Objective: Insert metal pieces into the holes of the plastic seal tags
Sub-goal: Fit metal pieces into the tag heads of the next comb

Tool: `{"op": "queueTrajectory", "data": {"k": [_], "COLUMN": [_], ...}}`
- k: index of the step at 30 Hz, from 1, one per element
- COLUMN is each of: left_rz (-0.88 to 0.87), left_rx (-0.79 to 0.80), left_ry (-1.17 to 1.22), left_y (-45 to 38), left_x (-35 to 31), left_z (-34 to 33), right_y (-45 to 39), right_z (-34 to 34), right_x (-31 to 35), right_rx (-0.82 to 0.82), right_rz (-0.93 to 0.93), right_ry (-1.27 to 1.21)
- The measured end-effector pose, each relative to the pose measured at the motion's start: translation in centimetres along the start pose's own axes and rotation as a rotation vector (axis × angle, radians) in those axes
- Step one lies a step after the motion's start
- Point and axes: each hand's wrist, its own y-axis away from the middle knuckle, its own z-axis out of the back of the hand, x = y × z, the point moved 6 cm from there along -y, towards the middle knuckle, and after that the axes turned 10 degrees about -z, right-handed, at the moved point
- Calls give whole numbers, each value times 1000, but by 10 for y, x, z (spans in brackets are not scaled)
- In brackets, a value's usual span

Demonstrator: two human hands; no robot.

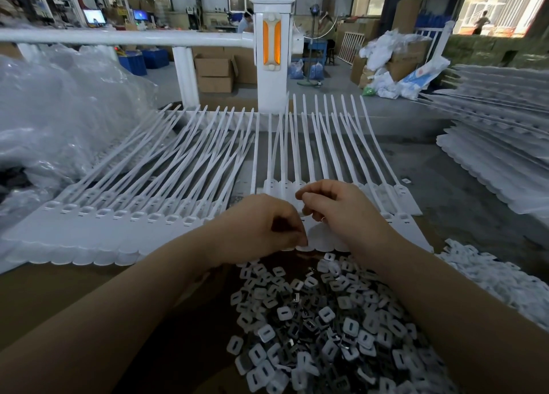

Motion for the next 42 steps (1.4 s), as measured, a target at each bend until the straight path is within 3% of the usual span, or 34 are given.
{"op": "queueTrajectory", "data": {"k": [5,15,24,29,34,40,42], "left_rz": [188,247,188,165,171,184,188], "left_rx": [-207,-268,-284,-257,-381,-334,-304], "left_ry": [403,484,383,35,126,165,149], "left_y": [4,5,3,4,0,-8,-11], "left_x": [18,22,21,20,16,15,15], "left_z": [14,16,18,16,20,16,15], "right_y": [3,6,5,0,-1,-3,-5], "right_z": [-1,-2,-2,6,4,2,6], "right_x": [3,6,6,1,1,0,-3], "right_rx": [6,34,6,-120,-105,-97,-168], "right_rz": [12,45,77,56,53,49,48], "right_ry": [15,14,105,121,127,154,210]}}
